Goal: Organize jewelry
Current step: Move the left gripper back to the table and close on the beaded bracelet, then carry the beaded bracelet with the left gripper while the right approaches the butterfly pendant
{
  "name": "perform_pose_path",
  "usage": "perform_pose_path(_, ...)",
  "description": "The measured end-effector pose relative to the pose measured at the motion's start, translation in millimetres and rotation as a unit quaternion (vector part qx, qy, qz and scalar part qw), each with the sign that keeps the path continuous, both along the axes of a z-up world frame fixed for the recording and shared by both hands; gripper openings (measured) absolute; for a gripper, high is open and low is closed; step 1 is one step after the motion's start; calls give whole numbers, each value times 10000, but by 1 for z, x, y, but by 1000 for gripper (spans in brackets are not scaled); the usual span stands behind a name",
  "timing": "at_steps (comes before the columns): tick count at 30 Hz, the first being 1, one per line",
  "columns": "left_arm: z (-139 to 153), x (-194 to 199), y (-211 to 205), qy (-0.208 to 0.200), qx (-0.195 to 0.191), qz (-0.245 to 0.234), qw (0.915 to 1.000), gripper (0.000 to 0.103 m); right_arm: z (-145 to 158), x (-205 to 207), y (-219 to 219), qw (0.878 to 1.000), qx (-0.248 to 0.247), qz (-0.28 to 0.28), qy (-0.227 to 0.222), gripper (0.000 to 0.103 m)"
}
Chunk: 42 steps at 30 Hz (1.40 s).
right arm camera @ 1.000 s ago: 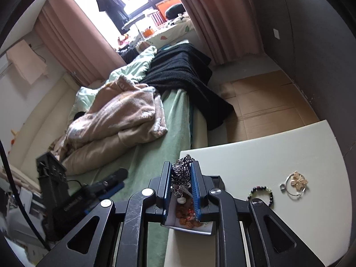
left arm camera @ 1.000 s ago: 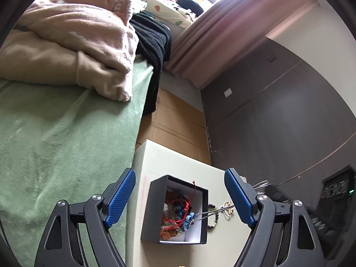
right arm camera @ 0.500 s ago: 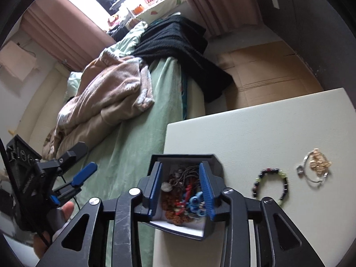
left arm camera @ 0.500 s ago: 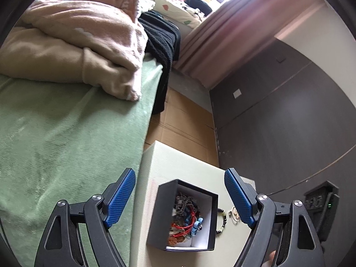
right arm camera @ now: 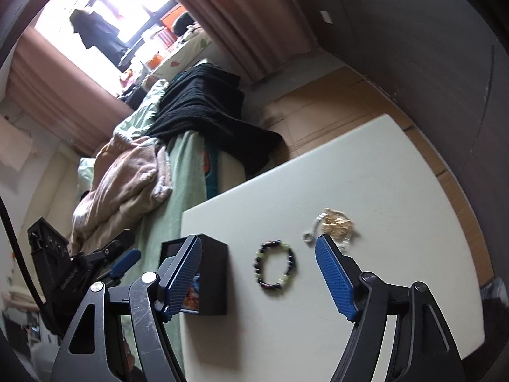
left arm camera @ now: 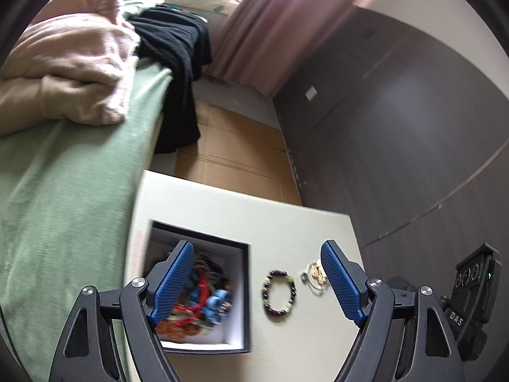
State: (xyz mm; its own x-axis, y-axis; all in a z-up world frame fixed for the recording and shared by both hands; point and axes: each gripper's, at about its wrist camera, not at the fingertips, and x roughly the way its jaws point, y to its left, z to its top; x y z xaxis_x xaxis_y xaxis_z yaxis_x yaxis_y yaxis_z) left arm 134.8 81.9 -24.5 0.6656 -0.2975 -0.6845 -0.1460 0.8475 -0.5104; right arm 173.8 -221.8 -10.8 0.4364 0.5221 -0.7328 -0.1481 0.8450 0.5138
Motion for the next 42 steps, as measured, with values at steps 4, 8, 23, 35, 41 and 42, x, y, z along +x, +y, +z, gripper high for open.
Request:
perform_pose_path(4, -4, 6, -33, 45, 317, -339, 9989, 82, -16, 7, -24, 9993, -134, -234, 259, 74)
perform_pose_path(8, -12, 10, -64, 165, 614, -650, 9959, 79, -24, 13, -44, 9985, -18, -351, 425, 74)
perform_pose_path(23, -65, 29, -135, 782, 1393, -1272, 9789, 45, -35, 21, -87, 9965, -233, -542, 583, 74)
perform_pose_path(35, -95, 37, -155, 1051, 2006, -1414, 9637, 29, -37, 22, -82, 9963, -477, -436, 562, 74)
perform_pose_path(41, -96, 38, -149, 1089, 2043, -1291, 9642, 7, -43, 24, -82, 9950, -661, -397, 631, 74)
perform_pose_path(42, -95, 39, -149, 1087, 2021, -1295, 9647, 7, -44, 25, -81, 9947, -702, -383, 643, 74)
